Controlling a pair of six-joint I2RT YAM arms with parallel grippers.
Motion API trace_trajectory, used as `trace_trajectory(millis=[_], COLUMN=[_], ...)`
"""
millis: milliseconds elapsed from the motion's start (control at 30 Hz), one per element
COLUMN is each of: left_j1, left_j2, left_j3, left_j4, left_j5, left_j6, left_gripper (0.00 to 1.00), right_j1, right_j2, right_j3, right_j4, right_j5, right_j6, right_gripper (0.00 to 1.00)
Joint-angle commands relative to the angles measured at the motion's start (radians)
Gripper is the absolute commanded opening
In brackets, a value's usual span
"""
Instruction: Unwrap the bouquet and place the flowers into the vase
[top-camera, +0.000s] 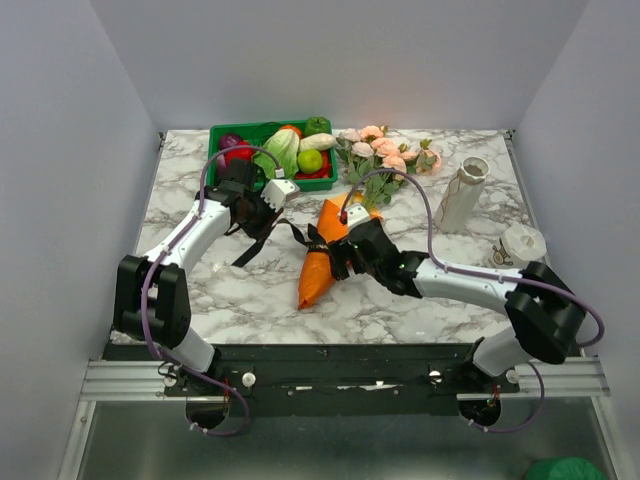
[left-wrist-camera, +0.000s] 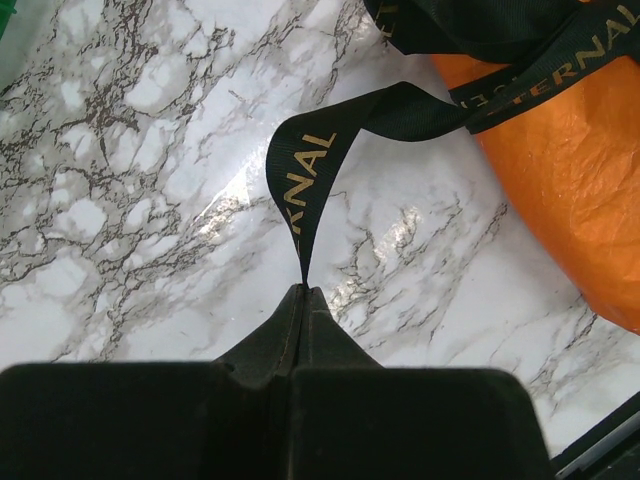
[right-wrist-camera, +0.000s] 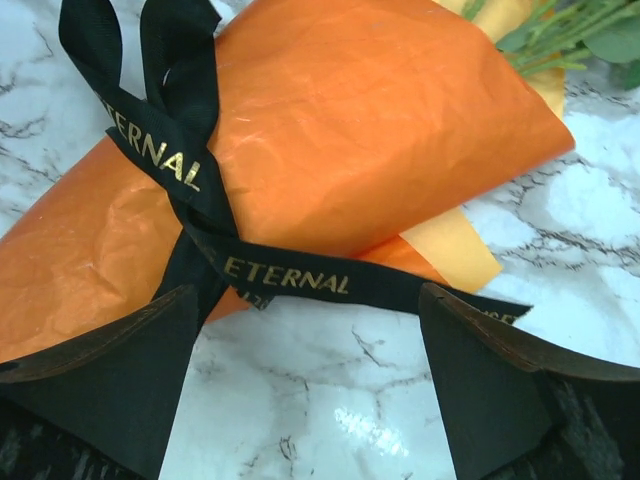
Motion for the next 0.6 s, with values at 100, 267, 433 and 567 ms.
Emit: trace_trajectory(millis=[100, 267, 433, 567], left_j1=[0.003, 0.003, 0.003, 0.003], left_j2=[-0.01, -0.001, 0.012, 0.013], left_j3=[0.016, 0.021, 0.03, 0.03], left_j4=[-0.006, -0.003, 0.0, 0.006], left_j5=[0.022, 0.017, 0.008, 0.003], left_j6=[0.0, 0.003, 0.0, -0.005], left_gripper=[0.0, 0.0, 0.0, 0.0], right_j1=[-0.001, -0.001, -0.001, -0.001], right_j2=[0.095, 0.119, 0.147, 0.164], right_j3=[0.067, 0.035, 0.068, 0.085], right_j4=[-0.12, -0.083, -0.045, 0.027], right_j5=[0.029, 0.055, 0.002, -0.139], right_j6=[-0.027, -0.013, -0.086, -0.125], right_gripper=[0.98, 0.97, 0.95, 0.9])
